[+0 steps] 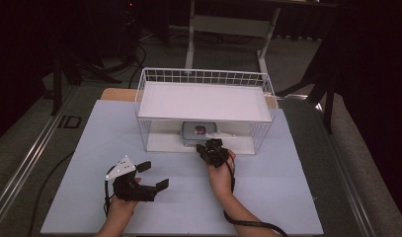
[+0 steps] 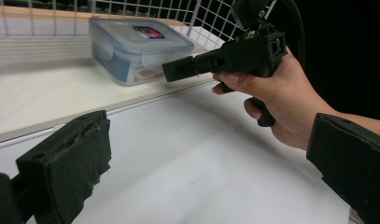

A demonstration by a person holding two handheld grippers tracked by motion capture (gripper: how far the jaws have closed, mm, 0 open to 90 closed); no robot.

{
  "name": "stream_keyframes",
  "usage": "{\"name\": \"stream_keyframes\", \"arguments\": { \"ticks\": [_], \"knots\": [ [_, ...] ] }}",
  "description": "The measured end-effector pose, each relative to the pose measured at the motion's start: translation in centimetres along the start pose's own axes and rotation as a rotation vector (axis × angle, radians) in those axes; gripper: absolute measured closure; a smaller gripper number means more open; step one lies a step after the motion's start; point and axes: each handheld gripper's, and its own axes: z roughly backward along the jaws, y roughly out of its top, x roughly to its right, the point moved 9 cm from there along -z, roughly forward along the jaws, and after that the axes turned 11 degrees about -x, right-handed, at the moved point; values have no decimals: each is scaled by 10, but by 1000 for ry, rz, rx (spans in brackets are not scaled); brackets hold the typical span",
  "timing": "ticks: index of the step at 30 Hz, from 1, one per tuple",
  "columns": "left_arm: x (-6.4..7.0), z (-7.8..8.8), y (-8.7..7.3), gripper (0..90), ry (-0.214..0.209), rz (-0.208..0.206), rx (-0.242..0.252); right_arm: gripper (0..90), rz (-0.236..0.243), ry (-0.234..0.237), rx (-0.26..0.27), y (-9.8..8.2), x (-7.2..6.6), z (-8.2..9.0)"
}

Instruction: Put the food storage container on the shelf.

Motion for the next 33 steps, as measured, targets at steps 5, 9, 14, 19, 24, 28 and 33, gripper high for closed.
{"name": "stream_keyframes", "arguments": {
  "ticks": [5, 9, 14, 19, 24, 28, 33],
  "knots": [
    [2, 3, -1, 9, 8, -25, 1, 900, -4, -25, 8, 11, 8, -6],
    [3, 3, -1, 9, 14, -34, 3, 900, -17, -25, 19, 18, 11, -8],
    [2, 2, -3, 10, 31, -36, -12, 900, -17, -39, 19, 26, 15, -11],
    [1, 1, -4, 10, 35, -35, -15, 900, -45, -31, 13, 30, 18, -11],
    [2, 0, -4, 9, 35, -41, -15, 900, -37, -36, 11, 29, 19, -13],
    [3, -1, -4, 9, 40, -56, -17, 900, -15, -15, 35, 28, 16, -11],
    [4, 3, -2, 9, 58, -87, -2, 884, 28, -1, 39, 19, 7, -4]
  ]
}}
